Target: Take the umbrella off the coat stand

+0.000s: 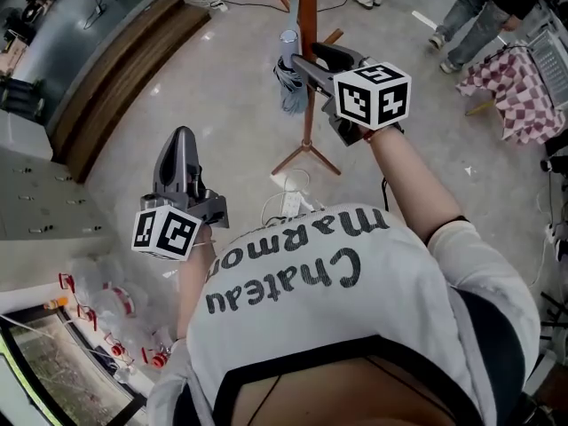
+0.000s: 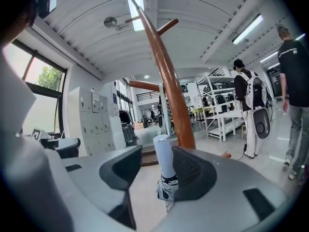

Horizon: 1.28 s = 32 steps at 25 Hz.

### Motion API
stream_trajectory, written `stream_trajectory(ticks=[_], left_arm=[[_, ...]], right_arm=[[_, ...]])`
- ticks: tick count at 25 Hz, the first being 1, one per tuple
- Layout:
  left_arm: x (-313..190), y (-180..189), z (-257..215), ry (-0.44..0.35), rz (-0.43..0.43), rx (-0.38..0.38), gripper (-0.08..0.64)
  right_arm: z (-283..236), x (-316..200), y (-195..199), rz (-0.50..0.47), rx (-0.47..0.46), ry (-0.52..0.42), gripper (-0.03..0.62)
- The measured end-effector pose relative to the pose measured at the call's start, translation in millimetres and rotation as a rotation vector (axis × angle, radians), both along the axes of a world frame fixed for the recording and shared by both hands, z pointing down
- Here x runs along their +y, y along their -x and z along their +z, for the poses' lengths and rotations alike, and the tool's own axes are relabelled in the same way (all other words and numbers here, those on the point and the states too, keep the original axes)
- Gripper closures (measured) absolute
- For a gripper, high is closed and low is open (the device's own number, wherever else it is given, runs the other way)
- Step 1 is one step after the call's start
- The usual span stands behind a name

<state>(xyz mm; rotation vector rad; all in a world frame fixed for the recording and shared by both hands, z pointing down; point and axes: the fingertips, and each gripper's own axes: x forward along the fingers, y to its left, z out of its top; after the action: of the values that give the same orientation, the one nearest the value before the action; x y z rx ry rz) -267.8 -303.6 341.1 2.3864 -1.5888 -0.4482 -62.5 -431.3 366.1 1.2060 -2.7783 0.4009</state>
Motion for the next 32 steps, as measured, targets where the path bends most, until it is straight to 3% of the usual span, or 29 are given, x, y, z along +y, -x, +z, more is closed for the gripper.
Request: stream_trajectory(ticks=[4,11,24,32], left_arm=[[2,3,3,0.007,-0.007,-0.003,0.538],[6,12,4,0.007,-0.035,0.009,0.538],[10,15,3,-0.003,-0.056,-0.002,0.538],[11,16,1,-0.005,-0.068,-0.004,0.538]], right_arm=[[5,-10,11,-0.002,0.028,0.009,0.380],[-2,-24,19,0.041,-0.021,0.000,0.376],[17,-43,29,0.120,0.108,-0.026,0.382],[21,-49,28,0.175,0.113,-0.025,0.410]])
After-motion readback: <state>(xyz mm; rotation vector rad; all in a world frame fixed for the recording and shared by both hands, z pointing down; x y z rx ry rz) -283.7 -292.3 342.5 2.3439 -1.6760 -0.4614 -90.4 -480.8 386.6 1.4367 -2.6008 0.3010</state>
